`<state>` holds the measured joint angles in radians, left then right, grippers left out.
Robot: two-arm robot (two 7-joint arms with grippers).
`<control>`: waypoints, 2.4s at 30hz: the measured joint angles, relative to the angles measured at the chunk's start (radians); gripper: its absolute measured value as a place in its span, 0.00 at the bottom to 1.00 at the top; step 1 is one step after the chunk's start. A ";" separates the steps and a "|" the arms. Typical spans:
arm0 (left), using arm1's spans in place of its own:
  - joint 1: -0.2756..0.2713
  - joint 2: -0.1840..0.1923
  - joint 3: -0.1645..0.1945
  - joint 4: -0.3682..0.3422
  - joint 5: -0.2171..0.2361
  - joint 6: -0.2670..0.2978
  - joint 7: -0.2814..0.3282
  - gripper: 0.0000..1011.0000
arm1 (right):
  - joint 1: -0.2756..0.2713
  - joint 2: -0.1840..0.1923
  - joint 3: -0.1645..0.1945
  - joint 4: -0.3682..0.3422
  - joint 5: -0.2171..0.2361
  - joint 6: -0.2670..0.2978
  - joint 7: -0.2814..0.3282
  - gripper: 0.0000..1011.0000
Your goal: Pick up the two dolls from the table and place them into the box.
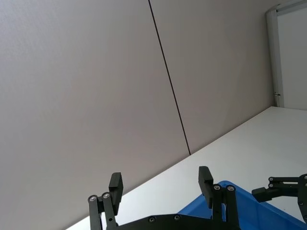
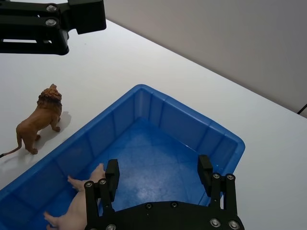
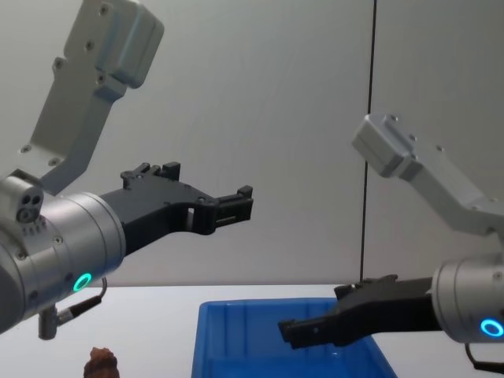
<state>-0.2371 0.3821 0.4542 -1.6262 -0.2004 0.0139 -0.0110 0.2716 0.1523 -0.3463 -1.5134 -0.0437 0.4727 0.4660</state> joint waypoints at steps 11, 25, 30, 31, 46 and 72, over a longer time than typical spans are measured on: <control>0.000 0.000 0.000 0.000 0.000 0.000 0.000 0.99 | -0.023 0.037 0.041 -0.043 0.060 0.000 -0.042 0.99; 0.000 0.000 0.000 0.000 0.000 0.000 0.000 0.99 | -0.167 0.146 0.134 -0.167 0.210 0.049 -0.159 0.99; 0.000 0.000 0.000 0.000 0.000 0.000 0.000 0.99 | -0.255 0.194 0.166 -0.216 0.256 0.060 -0.195 0.99; 0.000 0.000 0.000 0.000 0.000 0.000 0.000 0.99 | -0.262 0.197 0.168 -0.220 0.261 0.061 -0.199 0.99; 0.000 0.000 0.000 0.000 0.000 0.000 0.000 0.99 | -0.401 0.269 0.207 -0.286 0.305 -0.010 -0.231 0.99; 0.000 0.000 0.000 0.000 0.000 0.000 0.000 0.99 | -0.357 0.234 0.178 -0.189 0.266 -0.007 -0.193 0.99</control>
<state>-0.2371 0.3821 0.4542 -1.6262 -0.2004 0.0138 -0.0109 -0.0857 0.3860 -0.1682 -1.7028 0.2227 0.4652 0.2730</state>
